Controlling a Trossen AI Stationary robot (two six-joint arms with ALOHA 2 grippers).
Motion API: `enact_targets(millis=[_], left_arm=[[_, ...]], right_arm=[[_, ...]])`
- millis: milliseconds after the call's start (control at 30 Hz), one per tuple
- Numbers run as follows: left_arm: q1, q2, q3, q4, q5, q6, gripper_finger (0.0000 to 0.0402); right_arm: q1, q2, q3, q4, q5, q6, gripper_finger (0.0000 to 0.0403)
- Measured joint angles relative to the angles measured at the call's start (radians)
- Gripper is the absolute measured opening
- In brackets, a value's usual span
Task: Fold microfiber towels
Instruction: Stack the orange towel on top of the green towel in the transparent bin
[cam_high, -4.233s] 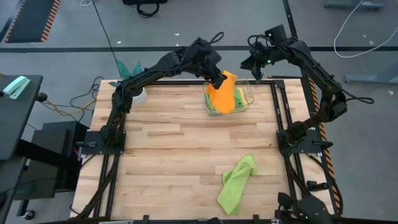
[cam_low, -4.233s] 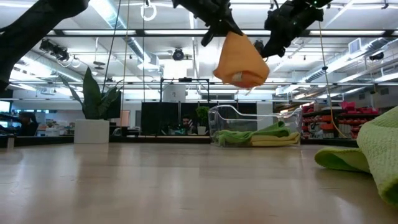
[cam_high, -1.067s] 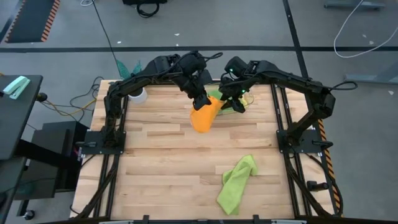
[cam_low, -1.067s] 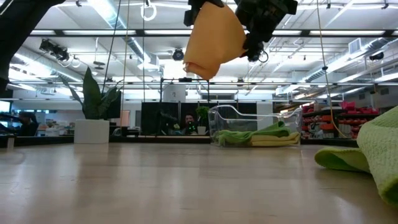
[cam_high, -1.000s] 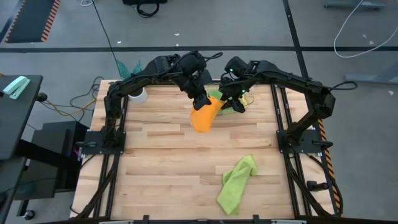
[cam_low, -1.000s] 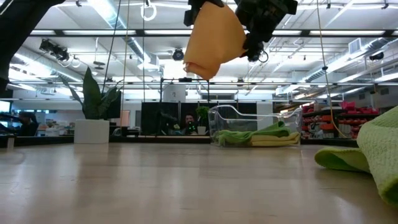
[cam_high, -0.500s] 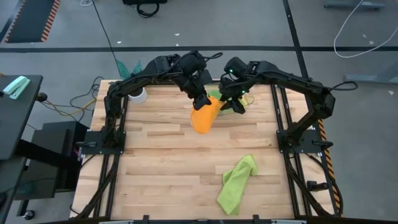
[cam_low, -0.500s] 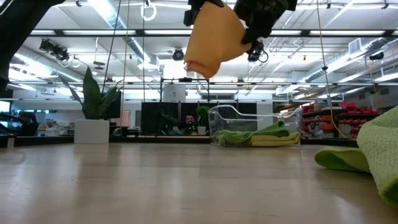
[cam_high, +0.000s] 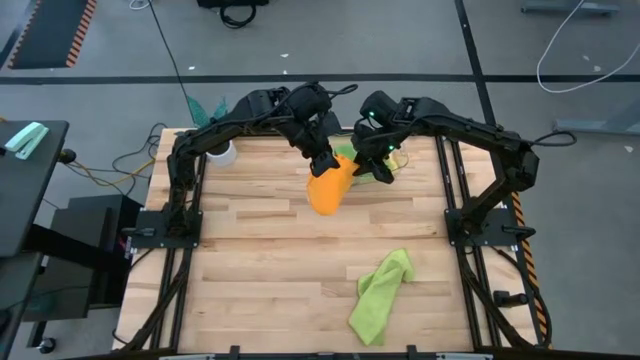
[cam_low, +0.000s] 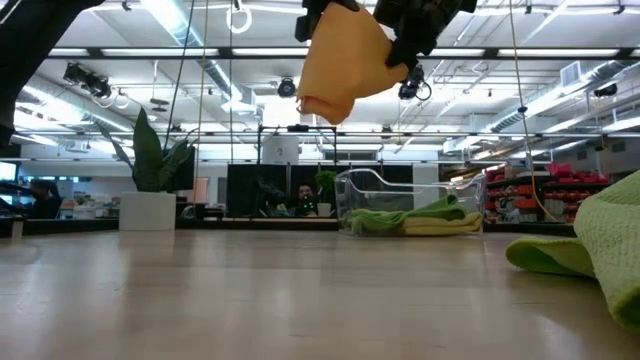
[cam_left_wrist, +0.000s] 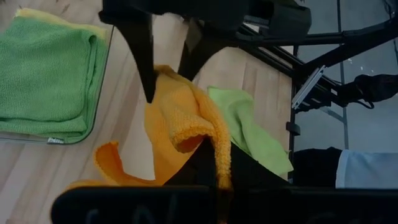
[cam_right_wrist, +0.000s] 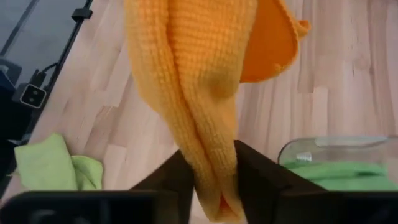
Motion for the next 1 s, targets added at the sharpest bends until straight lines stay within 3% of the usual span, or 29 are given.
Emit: enact_targets(millis=[200, 467, 767, 1000], left_arm=[[0.013, 0.000, 0.000, -0.004, -0.041, 0.013, 0.0009], [0.080, 0.004, -0.030, 0.011, -0.127, 0.041, 0.0009], [0.173, 0.005, -0.171, 0.272, -0.122, 0.052, 0.0009], [0.230, 0.006, -0.228, 0.411, -0.090, 0.081, 0.0009]], right_arm=[[-0.010, 0.000, 0.000, -0.024, 0.058, 0.020, 0.0013], [-0.015, -0.005, 0.000, -0.025, 0.127, 0.096, 0.0007], [-0.024, -0.018, 0.031, -0.011, 0.158, 0.209, 0.0005], [-0.136, 0.011, 0.032, 0.064, 0.168, 0.379, 0.0002]])
